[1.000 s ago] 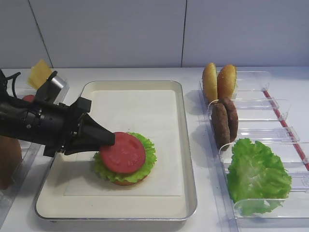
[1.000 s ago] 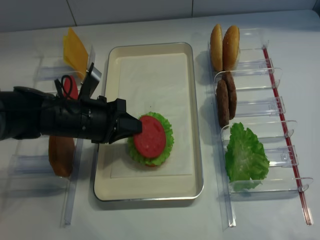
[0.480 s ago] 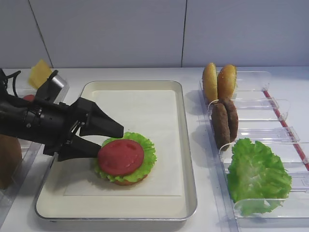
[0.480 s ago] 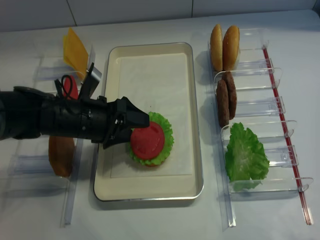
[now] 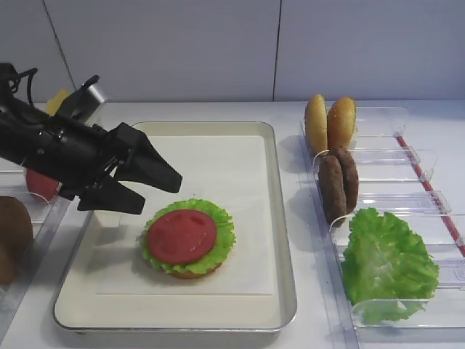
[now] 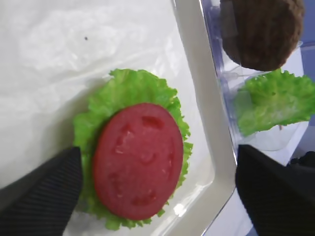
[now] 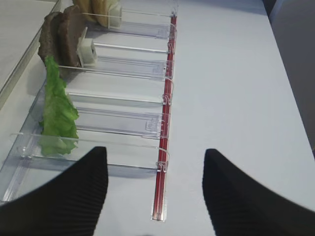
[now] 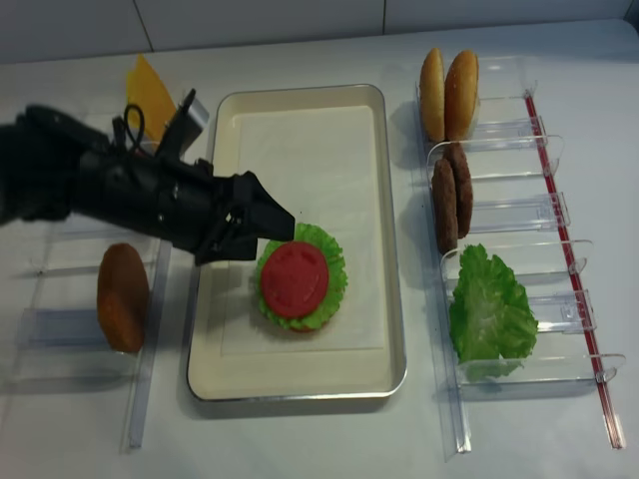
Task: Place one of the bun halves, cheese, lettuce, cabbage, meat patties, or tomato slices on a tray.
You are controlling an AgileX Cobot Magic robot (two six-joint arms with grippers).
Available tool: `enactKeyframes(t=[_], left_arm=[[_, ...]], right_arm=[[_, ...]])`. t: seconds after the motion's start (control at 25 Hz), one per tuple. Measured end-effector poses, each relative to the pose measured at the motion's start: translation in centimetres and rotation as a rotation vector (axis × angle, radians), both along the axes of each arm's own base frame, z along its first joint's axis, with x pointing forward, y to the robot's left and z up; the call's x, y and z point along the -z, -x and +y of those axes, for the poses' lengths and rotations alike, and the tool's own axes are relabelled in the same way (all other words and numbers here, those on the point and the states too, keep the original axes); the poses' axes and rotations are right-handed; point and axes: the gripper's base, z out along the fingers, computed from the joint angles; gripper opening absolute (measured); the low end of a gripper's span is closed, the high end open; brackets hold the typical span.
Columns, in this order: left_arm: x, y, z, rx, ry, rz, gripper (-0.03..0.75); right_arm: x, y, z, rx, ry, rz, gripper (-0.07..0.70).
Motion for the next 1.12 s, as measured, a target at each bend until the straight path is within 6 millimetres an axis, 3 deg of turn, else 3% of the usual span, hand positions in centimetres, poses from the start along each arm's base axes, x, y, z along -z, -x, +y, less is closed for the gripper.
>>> enactKeyframes(t=[0.36,0.56,0.72,1.12], left_arm=[[-3.3,-2.4,0.6,0.017,-0.129,-0.065,0.571],[-7.2,-3.1,1.5,-0.029,-0.26,-0.178,0.568],[-9.5,-2.6,2.9,-0.07,-0.419,-0.221,0.546],[-13.8,1.1,5.8,-0.185,-0.67,-0.311,0.457]], right_arm=[[0.0,0.0,0.0,0.0,0.0,0.0,0.449],[0.0,0.0,0.0,0.0,0.0,0.0,0.449],[0.0,0.0,0.0,0.0,0.0,0.0,0.449],[0.0,0.0,0.0,0.0,0.0,0.0,0.449]])
